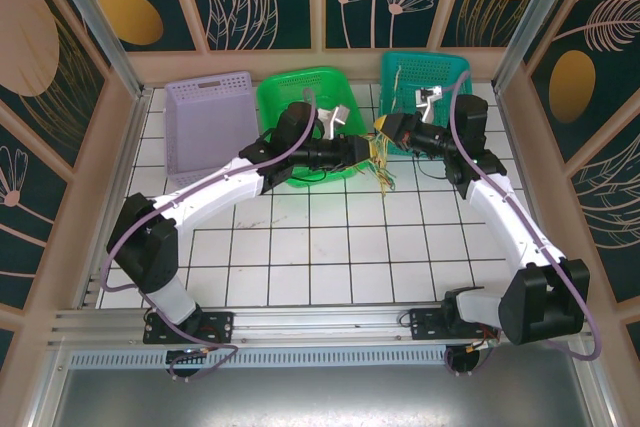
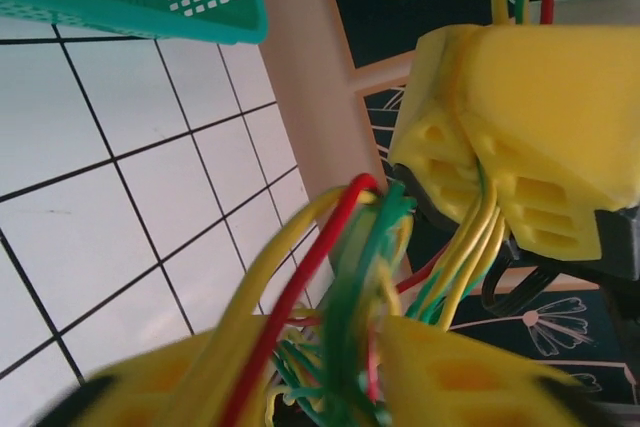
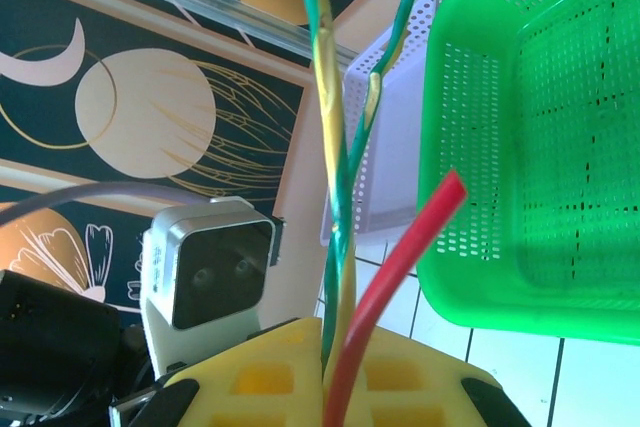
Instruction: Untangle the cables
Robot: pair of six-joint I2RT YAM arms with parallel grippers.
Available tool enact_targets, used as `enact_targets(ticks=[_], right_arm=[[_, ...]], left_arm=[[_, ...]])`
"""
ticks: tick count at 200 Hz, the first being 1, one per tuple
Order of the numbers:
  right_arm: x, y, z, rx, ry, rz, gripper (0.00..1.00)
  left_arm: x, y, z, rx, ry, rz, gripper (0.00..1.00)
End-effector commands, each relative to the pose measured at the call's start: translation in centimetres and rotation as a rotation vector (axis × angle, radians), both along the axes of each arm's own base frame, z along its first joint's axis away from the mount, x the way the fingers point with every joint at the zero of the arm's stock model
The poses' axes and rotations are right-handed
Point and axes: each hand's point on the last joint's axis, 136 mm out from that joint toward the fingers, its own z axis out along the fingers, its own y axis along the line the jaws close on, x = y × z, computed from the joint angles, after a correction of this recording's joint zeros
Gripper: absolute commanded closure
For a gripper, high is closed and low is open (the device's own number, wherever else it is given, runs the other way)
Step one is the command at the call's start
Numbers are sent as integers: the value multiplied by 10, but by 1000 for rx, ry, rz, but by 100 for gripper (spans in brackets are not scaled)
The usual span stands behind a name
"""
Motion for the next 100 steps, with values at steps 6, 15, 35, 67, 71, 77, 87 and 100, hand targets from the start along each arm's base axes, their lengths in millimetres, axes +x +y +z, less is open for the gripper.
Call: enact_targets(ticks=[6,15,35,67,71,77,87,100], right_arm=[[1,-4,18,30,-52,-8,100],[2,-8,19,20,-56,-29,100],[5,-29,20,-2,-54,-117,100],[2,-67,32,31,-92,-289,100],[2,-72,33,35,-97,-315,100],[1,-79,37,44,-108,-351,100],[-1,-90,42,52,-121,-415,100],[-1,-106,40,58,-105,-518,100]], left_arm=[[11,5,1,-4,-6,83,100],[17,13,-2,21,0,144,100],[32,41,-7,86,18,291,100],[42,79,-16,155,73,440,100],[42,84,-19,169,84,458,100],[42,91,-22,183,100,483,100],[42,101,-25,189,124,522,100],[40,115,-26,180,153,587,100]])
